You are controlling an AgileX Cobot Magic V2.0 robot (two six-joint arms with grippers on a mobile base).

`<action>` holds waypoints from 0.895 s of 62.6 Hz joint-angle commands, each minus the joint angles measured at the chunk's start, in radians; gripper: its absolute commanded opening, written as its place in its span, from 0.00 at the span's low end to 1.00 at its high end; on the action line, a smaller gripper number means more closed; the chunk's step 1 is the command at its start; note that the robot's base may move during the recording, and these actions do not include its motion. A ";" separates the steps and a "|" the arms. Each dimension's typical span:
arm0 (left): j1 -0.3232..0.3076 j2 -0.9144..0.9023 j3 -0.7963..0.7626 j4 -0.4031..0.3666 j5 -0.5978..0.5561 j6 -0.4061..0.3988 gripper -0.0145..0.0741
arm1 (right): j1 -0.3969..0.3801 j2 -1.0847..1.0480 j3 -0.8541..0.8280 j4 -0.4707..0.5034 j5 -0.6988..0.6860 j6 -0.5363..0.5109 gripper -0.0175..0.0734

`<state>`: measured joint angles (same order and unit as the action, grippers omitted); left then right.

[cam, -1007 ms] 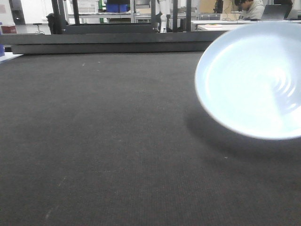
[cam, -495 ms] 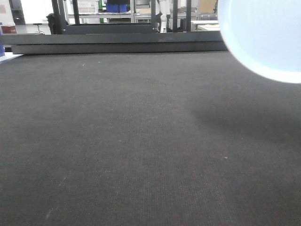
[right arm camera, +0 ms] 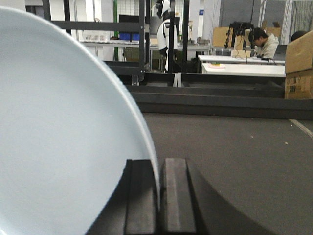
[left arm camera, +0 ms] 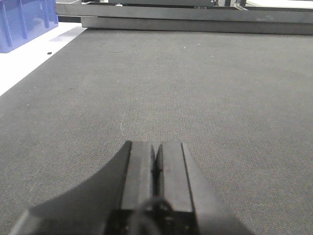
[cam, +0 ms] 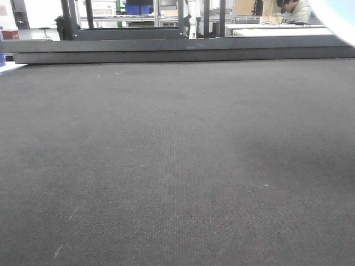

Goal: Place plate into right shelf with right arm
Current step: 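Drive the base away from the table holding the plate in the right gripper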

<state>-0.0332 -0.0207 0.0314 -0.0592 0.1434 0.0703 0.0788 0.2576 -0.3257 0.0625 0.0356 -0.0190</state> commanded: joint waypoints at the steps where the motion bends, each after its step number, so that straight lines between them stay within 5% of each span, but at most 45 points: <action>1: -0.006 -0.002 0.008 -0.004 -0.084 0.003 0.11 | -0.006 0.006 -0.028 0.005 -0.081 -0.008 0.25; 56: -0.006 -0.002 0.008 -0.004 -0.084 0.003 0.11 | -0.006 0.006 -0.028 0.005 -0.081 -0.008 0.25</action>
<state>-0.0332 -0.0207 0.0314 -0.0592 0.1434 0.0703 0.0788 0.2577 -0.3257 0.0625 0.0434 -0.0190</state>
